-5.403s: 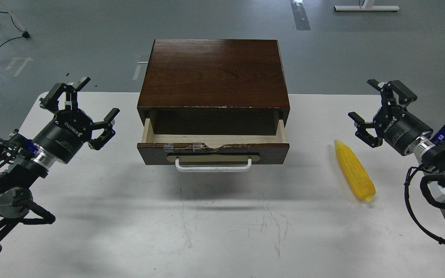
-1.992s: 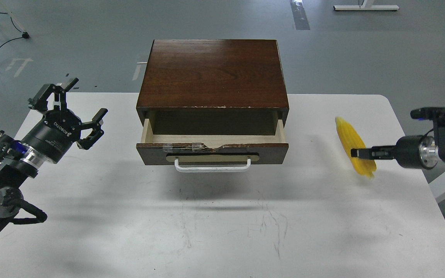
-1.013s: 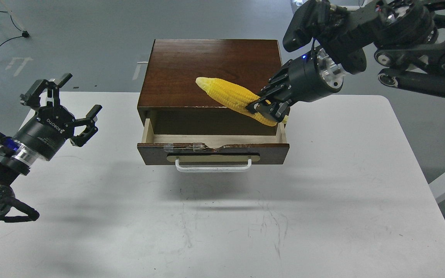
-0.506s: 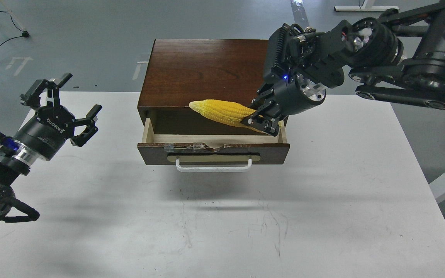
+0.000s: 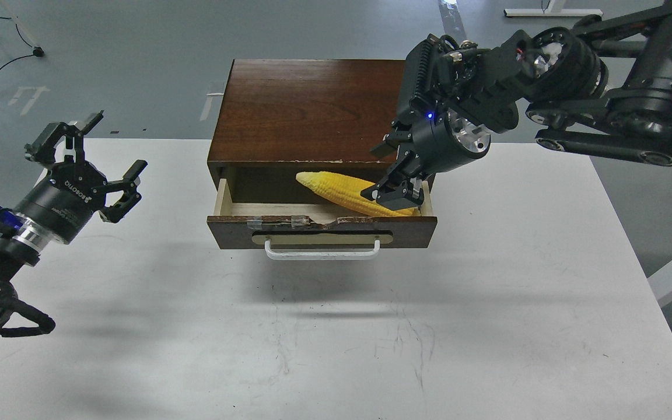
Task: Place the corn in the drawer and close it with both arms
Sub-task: 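Lower the corn into the open drawer, release it, withdraw the right gripper, then bring the left gripper low in front of the drawer's white handle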
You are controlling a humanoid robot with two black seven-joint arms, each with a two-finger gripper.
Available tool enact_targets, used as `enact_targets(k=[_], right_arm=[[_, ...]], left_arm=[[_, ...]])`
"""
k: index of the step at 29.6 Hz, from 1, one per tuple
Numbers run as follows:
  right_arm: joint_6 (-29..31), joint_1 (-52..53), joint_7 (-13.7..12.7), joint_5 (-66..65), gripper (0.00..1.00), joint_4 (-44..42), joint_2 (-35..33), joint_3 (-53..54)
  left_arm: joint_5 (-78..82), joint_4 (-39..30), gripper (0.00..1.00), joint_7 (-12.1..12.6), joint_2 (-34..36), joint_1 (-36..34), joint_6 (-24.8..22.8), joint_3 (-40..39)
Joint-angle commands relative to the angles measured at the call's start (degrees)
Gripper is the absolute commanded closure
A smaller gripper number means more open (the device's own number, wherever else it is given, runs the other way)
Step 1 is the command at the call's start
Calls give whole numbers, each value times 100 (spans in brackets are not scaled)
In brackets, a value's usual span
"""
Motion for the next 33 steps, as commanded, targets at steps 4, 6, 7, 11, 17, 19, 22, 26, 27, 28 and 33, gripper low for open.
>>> enact_targets(k=[4,6,7,11,17,19,22,26,27,28,33], right_arm=[[-5,-47,0,1851,2,23,-938,543],[4,-239,0,2509,1,67,-1421,666],[4,-337,0,2731,0,67,-1573,710],[4,-1485,0,4048,0,32,-2678,1524],[13,-3710,0,4562,0,-56,-3507,3372],[22,-4631,0,4571,0,-283,-3630,3943],[4,-5100,0,4571,0,-372,-3640,4182],[4,-5505,0,4571,0,-539,-3640,4218],[4,-5549,0,4571,0,-548,-3640,4218],[4,-5602,0,4571,0,-548,-3631,4218],[-5,-5673,0,4571,0,-548,-3587,4218]], left_arm=[[94,86,0,-3,225,-279,1,-19],[216,68,0,-3,304,-411,1,-19],[295,68,0,-3,339,-455,1,-28],[1032,-28,0,-3,541,-867,1,-116],[2096,-634,0,-3,761,-1580,1,-186],[2640,-1238,0,-3,779,-1782,1,-309],[3247,-1758,0,-3,771,-1853,1,-353],[4869,-2847,0,-3,648,-1844,1,-353],[5223,-3015,0,-3,569,-1844,1,-345],[5836,-3243,0,-3,429,-1827,1,-310],[7598,-3676,2,-3,-169,-1686,1,-47]])
